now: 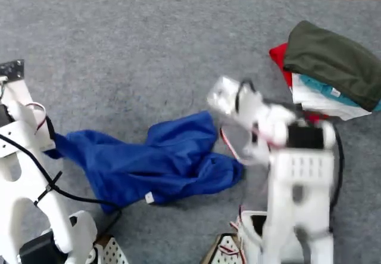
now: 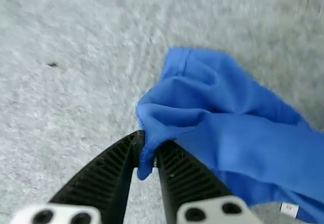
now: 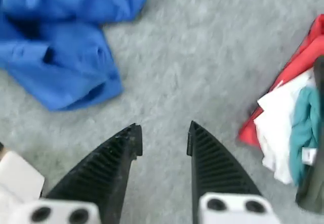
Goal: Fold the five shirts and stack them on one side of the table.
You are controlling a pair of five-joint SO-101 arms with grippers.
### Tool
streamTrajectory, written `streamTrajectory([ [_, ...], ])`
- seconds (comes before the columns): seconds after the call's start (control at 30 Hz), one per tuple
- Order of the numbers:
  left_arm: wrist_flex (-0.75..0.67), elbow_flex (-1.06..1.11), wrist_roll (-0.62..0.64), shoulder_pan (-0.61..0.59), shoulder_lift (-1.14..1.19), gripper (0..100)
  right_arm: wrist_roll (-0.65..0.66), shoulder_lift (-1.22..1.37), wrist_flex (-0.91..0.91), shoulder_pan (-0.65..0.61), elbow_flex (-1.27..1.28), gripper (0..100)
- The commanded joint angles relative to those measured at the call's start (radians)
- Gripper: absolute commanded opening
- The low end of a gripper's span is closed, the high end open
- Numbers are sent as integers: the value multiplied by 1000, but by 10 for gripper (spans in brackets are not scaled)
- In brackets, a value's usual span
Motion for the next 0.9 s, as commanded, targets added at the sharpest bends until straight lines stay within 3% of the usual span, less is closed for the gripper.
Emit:
streamTrajectory([
  [0.0, -14, 25, -15, 9, -13, 18, -91, 346, 15, -99, -286, 161],
  [0.2, -9, 71, -32, 9, -13, 18, -158, 866, 100, -271, -769, 161],
  [0.5, -14, 173, -35, 11, -13, 18, -206, 1563, 216, -355, -1497, 184],
  [0.6, -15, 204, -35, 11, -13, 18, -212, 1666, 216, -380, -1531, 182],
  [0.87, -103, 296, -34, 9, -13, 18, -207, 1662, 216, -415, -1296, 180],
])
